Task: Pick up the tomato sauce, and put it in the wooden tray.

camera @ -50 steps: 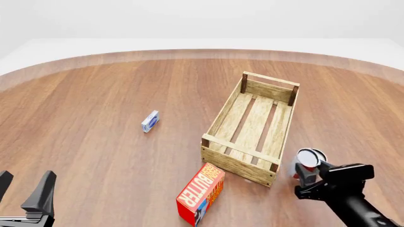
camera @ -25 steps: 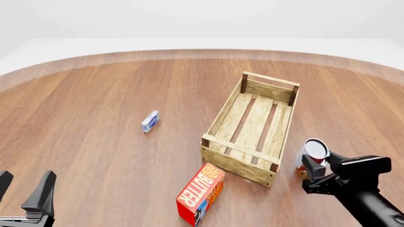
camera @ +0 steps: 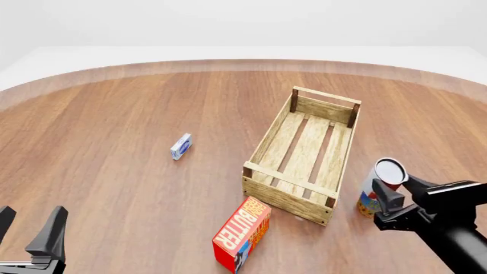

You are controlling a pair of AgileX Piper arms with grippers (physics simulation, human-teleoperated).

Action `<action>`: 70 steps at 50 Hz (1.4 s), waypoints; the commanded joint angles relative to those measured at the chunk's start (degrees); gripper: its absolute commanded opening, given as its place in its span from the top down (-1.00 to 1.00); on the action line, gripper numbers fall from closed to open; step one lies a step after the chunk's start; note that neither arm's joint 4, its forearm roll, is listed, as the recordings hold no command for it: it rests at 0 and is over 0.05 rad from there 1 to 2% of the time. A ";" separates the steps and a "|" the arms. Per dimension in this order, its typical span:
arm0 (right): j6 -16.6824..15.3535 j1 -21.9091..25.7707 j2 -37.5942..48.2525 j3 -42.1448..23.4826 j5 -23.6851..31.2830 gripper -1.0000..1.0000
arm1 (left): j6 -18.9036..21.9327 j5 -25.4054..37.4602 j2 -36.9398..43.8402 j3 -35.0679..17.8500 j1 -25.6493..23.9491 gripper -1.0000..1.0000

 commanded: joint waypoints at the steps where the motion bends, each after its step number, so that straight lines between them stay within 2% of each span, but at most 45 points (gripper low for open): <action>1: 1.06 0.33 -4.76 -1.91 4.98 1.00 | 0.00 0.00 0.00 0.00 0.00 -1.00; 12: 1.48 1.10 -5.83 -3.67 7.03 1.00 | 0.00 0.00 0.00 0.00 0.00 -1.00; 31: 0.32 1.93 -1.88 -6.80 6.00 1.00 | 0.00 0.00 0.00 0.00 0.00 -1.00; 70: -0.79 2.63 9.24 -11.34 -1.15 1.00 | 0.00 0.00 0.00 0.00 0.00 -1.00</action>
